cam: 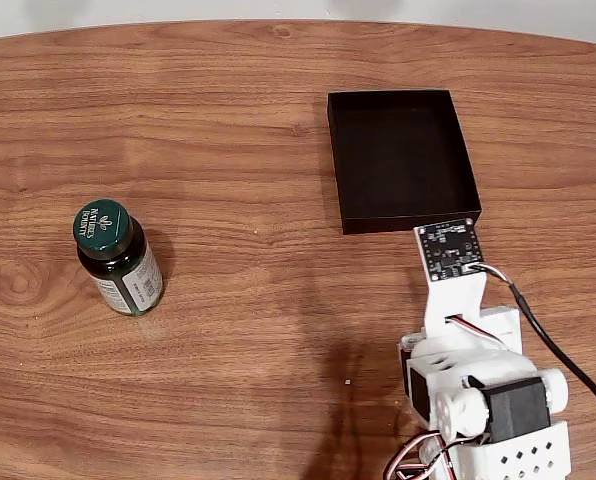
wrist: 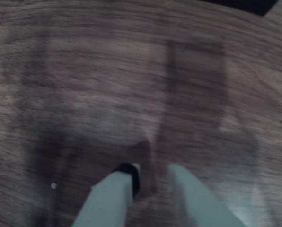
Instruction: Pick up the pill bottle and place it in the black box.
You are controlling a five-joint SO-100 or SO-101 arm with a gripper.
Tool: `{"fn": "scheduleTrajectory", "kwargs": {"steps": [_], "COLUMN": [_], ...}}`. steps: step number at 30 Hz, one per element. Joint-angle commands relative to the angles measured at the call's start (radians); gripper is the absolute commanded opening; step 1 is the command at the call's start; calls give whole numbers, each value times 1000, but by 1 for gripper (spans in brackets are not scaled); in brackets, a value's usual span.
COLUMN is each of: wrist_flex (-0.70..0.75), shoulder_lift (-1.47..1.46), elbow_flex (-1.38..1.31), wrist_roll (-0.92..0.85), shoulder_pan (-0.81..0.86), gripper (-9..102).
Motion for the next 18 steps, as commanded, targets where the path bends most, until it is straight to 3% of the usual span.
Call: {"fn": "scheduleTrajectory", "kwargs": {"steps": [1,9,18], "wrist_flex": [-48,-190,-250], "shoulder_lift": [-2,-2,3], "elbow_flex": [-15,-15,-15], "wrist_roll": [23,81,12], "shoulder_pan": [-28,-137,-408], "gripper": [5,6,3]}}
